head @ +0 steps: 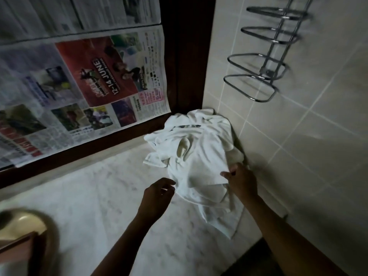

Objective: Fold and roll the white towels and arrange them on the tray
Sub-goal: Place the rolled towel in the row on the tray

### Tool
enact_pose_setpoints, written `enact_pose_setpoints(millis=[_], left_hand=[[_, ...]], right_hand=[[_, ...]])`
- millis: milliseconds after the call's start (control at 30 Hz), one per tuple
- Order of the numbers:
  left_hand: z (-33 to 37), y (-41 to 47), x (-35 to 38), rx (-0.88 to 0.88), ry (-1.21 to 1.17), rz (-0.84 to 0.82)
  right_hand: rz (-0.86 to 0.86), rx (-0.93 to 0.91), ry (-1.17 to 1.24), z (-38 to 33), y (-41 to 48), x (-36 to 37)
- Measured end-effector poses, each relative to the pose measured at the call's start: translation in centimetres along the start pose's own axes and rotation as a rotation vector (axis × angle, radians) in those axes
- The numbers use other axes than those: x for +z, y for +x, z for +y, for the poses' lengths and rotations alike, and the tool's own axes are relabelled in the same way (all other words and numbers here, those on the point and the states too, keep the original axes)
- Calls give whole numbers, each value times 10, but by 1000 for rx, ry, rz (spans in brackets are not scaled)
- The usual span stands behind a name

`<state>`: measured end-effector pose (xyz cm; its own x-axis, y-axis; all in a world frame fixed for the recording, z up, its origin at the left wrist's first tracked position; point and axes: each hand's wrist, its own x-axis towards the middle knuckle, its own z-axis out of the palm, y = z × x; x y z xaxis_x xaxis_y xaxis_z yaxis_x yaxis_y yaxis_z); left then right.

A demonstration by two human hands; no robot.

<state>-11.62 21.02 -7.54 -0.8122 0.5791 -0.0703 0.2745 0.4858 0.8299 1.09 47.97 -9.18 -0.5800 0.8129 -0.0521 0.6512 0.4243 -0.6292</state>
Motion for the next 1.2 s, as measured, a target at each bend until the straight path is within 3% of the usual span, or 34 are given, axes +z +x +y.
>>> enact_pose_setpoints(millis=[200, 433, 600, 733, 833, 1033, 1200], left_hand=[[36, 55, 25, 114, 26, -73], [109, 113, 64, 371, 146, 13], [165, 121, 104, 726, 421, -120], [207, 109, 125, 650, 261, -122], [238, 89, 128, 575, -28, -29], [306, 20, 113, 605, -230, 132], [331, -49, 96, 548, -343, -25]], right_hand=[[92, -10, 204, -20, 3, -82], [127, -367, 327, -50, -26, -168], [32, -568, 273, -57, -50, -221], [118, -612, 393, -36, -63, -265], [77, -478, 431, -2, -68, -283], [-12, -326, 54, 49, -85, -292], [-222, -450, 165, 45, -104, -273]])
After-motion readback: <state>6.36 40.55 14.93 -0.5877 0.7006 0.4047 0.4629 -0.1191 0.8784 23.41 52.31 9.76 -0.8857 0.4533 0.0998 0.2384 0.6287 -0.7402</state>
